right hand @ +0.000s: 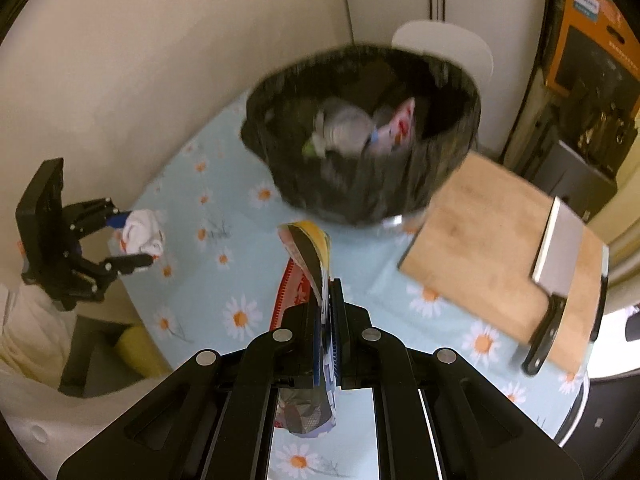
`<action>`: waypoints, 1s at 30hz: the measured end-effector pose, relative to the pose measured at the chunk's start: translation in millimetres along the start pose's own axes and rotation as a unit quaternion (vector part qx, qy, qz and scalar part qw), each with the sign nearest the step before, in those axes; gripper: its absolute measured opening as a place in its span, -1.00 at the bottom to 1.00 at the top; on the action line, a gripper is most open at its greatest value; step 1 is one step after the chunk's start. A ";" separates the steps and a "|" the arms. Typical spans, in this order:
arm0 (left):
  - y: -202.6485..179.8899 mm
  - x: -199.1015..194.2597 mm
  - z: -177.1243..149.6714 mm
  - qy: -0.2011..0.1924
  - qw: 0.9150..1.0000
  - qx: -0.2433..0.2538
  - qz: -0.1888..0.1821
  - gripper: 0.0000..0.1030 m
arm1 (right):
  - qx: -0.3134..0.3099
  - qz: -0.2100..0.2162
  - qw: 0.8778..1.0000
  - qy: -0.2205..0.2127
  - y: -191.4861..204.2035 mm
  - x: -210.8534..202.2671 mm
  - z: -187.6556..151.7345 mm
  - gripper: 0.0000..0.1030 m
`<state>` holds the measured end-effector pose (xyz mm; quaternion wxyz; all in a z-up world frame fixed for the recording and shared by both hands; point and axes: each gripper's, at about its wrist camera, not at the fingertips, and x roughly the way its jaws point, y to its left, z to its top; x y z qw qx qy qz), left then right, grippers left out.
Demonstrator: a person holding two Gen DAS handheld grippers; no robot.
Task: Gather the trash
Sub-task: 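Carry the glove and snack bag over the bin and release both inside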
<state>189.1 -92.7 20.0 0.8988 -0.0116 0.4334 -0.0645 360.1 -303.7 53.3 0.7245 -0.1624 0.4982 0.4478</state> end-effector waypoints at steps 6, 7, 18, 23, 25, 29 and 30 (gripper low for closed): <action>5.5 -8.2 47.8 -0.045 0.999 0.025 -0.014 0.09 | 0.032 0.028 0.997 -0.057 -18.0 -18.0 35.4 -0.90; 7.5 -7.3 56.1 -0.050 0.998 0.030 -0.018 0.10 | 0.046 0.034 0.996 -0.072 -23.0 -21.3 42.1 -0.90; 37.9 38.7 152.9 -0.073 0.994 0.056 -0.053 0.09 | 0.110 -0.011 0.982 -0.152 -50.1 -26.6 96.4 -0.88; 47.4 66.4 173.0 -0.080 0.993 0.062 -0.061 0.10 | 0.095 -0.024 0.983 -0.157 -49.2 -5.8 112.5 -0.86; 50.2 75.1 174.8 -0.079 0.993 0.061 -0.065 0.10 | 0.076 -0.024 0.982 -0.172 -44.9 -0.8 117.3 -0.86; 55.0 95.5 178.0 -0.075 0.993 0.062 -0.071 0.09 | 0.062 -0.018 0.982 -0.175 -43.8 18.3 126.9 -0.86; 56.3 99.7 178.8 -0.076 0.992 0.062 -0.074 0.09 | 0.060 -0.018 0.983 -0.170 -44.6 25.0 128.5 -0.86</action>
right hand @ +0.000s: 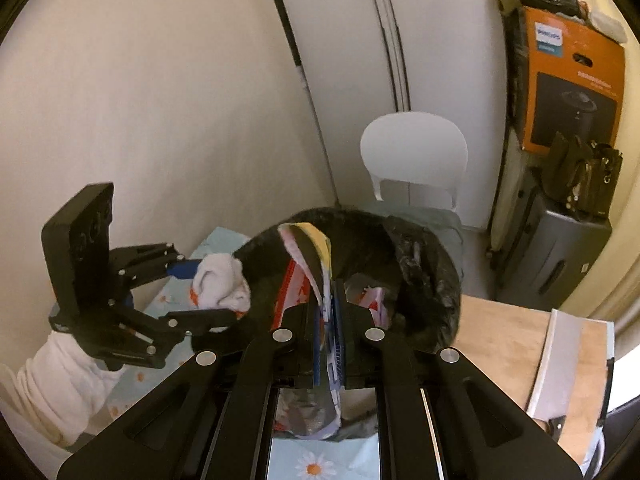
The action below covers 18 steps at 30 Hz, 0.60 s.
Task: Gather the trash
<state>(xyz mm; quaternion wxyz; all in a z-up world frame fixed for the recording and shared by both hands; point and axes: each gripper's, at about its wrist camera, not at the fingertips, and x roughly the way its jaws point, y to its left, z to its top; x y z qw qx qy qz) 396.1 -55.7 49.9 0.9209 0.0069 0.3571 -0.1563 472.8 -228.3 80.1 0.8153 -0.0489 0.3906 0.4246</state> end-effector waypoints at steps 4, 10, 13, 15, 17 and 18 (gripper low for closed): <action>4.5 16.6 2.9 -0.004 1.000 0.000 -0.011 0.10 | 0.010 -0.006 1.000 0.021 -8.4 25.1 -6.1 -0.86; 5.8 25.0 -2.2 -0.010 1.000 -0.001 -0.009 0.15 | 0.020 -0.012 0.999 0.027 -16.6 39.3 -18.0 -0.83; 2.6 11.5 -5.0 -0.022 1.000 -0.003 -0.002 0.62 | -0.005 -0.021 1.000 0.016 -12.0 31.5 -21.1 -0.69; 0.0 0.7 -5.0 -0.032 0.999 -0.012 -0.002 0.76 | -0.003 -0.018 1.000 0.009 -12.2 22.9 -23.8 -0.21; -7.0 -10.0 -6.1 -0.040 0.999 -0.014 0.001 0.89 | -0.005 -0.018 1.000 -0.003 -10.0 14.3 -26.1 -0.01; -10.3 -14.3 -6.7 -0.044 0.999 -0.014 0.008 0.89 | -0.007 -0.018 1.000 -0.009 -7.6 7.9 -27.9 0.12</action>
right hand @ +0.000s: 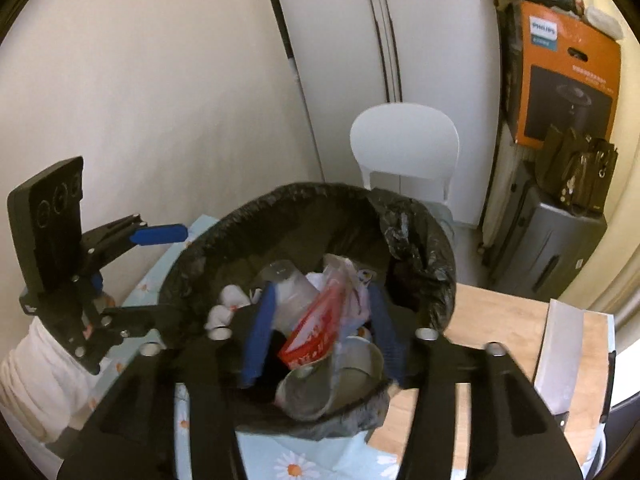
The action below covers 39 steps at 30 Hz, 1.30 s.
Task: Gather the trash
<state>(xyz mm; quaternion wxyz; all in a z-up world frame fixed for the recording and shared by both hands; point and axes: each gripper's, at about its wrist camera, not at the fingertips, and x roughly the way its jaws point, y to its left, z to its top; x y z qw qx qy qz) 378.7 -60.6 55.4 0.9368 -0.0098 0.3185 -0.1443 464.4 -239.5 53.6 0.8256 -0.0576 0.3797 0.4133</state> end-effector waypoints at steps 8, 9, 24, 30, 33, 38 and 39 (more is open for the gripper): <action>-37.5 -38.6 -19.5 0.004 0.997 -0.036 0.067 0.89 | -0.009 -0.002 1.000 -0.030 -2.0 -54.8 -26.2 0.69; -42.6 -43.4 -24.3 0.006 0.997 -0.038 0.073 0.89 | -0.014 -0.009 0.999 -0.030 -0.8 -63.0 -31.8 0.72; -115.8 -89.5 -81.5 0.029 0.985 -0.106 0.131 0.89 | -0.021 -0.021 0.999 -0.017 14.9 -139.9 -113.7 0.84; -144.6 -104.4 -97.6 0.021 0.980 -0.099 0.169 0.89 | -0.029 -0.031 0.999 -0.005 14.8 -156.2 -139.7 0.84; -156.9 -107.6 -105.3 0.028 0.979 -0.093 0.181 0.89 | -0.030 -0.031 0.999 -0.004 14.1 -165.3 -150.0 0.84; -170.6 -113.2 -113.4 0.025 0.978 -0.095 0.184 0.89 | -0.030 -0.024 0.999 -0.001 14.5 -175.5 -158.1 0.84; -172.1 -114.3 -114.3 0.023 0.978 -0.095 0.185 0.89 | -0.030 -0.023 0.999 -0.001 14.9 -177.2 -159.3 0.84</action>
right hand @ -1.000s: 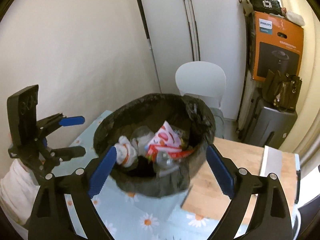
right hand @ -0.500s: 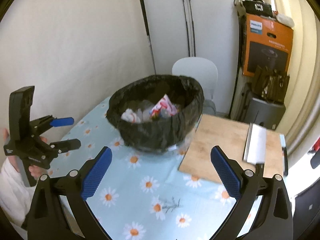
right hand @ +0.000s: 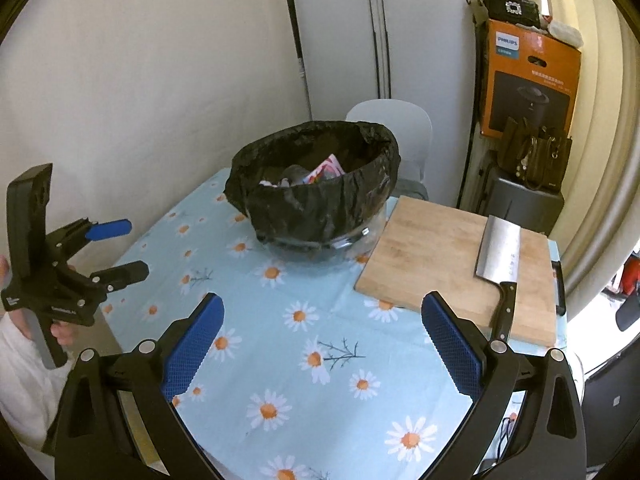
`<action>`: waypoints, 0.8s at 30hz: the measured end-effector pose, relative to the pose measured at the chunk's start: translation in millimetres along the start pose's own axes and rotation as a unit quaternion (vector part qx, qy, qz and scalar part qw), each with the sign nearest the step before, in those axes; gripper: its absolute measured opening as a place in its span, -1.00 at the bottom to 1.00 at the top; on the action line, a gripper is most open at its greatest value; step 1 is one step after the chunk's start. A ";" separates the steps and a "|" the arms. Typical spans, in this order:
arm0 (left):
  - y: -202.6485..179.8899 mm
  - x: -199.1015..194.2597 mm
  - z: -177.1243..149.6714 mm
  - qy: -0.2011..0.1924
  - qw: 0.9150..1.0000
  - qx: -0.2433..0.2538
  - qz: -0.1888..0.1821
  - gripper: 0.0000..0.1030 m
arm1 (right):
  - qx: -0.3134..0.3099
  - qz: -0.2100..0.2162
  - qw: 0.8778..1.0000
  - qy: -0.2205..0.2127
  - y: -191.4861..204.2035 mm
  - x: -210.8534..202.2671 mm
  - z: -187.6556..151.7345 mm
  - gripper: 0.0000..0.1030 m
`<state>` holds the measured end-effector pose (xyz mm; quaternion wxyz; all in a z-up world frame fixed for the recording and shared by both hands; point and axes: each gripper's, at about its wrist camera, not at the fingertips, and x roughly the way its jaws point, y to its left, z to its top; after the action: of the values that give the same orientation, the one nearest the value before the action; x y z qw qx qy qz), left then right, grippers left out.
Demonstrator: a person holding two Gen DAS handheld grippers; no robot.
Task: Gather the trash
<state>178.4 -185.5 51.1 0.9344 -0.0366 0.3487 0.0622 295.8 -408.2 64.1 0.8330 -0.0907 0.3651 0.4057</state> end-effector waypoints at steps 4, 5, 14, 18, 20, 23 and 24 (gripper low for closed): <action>-4.2 -2.2 1.1 -0.004 1.000 0.003 0.013 0.89 | -0.007 -0.003 1.000 0.004 3.5 -3.9 -4.0 0.84; -5.2 -2.1 1.8 -0.006 1.000 0.005 0.023 0.89 | -0.010 -0.007 1.000 0.004 4.6 -4.9 -4.9 0.84; -11.1 -0.4 2.3 -0.007 0.999 0.021 0.036 0.89 | -0.013 -0.007 1.000 0.007 6.4 -6.9 -8.3 0.84; -12.8 4.2 -0.3 0.001 0.999 0.032 0.042 0.89 | -0.004 -0.008 1.000 0.005 5.0 -7.1 -8.7 0.84; -12.5 4.6 -1.6 0.000 0.999 0.029 0.040 0.89 | -0.004 -0.012 1.000 0.003 5.1 -8.7 -9.4 0.84; -12.5 5.7 -2.8 0.002 0.999 0.027 0.040 0.89 | 0.000 -0.014 1.000 0.003 4.3 -10.2 -11.0 0.84; -12.7 5.9 -3.2 0.003 0.999 0.028 0.040 0.89 | 0.000 -0.015 1.000 0.006 4.1 -9.9 -11.4 0.84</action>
<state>182.6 -197.9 45.2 0.9310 0.0029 0.3538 0.0894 282.6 -416.7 63.3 0.8370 -0.0985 0.3684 0.3925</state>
